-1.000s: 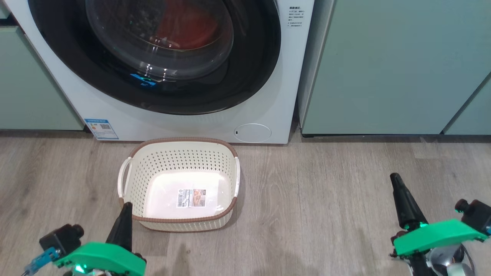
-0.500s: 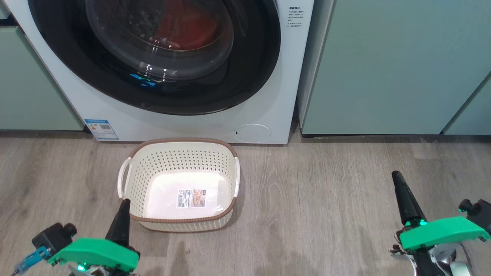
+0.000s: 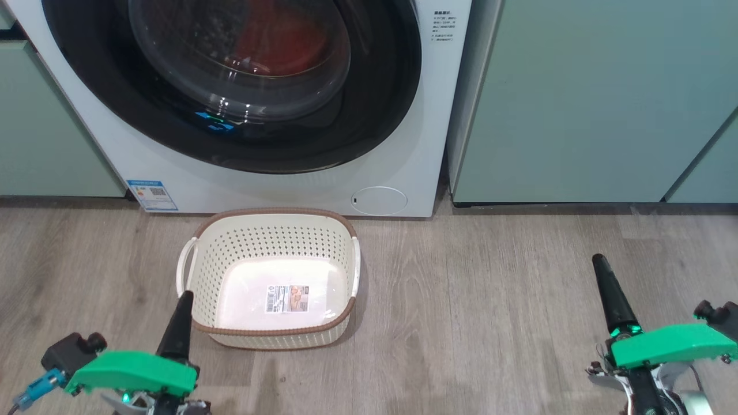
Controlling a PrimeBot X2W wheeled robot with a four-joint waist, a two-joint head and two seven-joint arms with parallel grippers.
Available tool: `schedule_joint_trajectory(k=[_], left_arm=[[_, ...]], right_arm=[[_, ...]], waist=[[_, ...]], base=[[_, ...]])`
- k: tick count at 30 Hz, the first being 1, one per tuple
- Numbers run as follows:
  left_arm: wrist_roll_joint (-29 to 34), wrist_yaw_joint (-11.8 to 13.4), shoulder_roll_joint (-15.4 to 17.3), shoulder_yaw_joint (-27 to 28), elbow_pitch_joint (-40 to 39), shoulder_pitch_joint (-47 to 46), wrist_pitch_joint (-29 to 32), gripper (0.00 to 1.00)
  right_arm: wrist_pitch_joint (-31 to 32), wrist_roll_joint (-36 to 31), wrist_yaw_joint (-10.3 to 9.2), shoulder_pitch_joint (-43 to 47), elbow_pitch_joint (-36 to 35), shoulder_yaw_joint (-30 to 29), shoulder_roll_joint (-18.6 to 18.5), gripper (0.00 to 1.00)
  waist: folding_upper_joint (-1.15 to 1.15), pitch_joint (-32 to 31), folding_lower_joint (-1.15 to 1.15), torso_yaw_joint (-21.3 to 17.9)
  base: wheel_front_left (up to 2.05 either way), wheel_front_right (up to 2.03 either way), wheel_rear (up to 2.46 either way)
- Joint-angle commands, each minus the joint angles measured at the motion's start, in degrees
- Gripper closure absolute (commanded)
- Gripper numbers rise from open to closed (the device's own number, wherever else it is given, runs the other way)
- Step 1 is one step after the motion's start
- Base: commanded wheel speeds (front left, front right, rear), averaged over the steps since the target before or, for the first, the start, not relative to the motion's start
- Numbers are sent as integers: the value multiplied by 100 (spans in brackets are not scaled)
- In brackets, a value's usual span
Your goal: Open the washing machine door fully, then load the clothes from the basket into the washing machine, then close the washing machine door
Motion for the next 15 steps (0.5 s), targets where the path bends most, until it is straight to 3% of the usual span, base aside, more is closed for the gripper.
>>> schedule_joint_trajectory(k=[1, 15], left_arm=[[-177, -64, 21, 171, -130, -322, 45, 100], [-995, -196, -42, 317, 3, -467, 217, 100]], right_arm=[[26, 193, 0, -303, -133, 35, -107, 100], [130, 999, 0, -426, 24, 0, -110, 100]], waist=[[0, -1, 0, -1], [0, -11, 0, -6]], base=[[0, 0, 0], [0, 0, 0]])
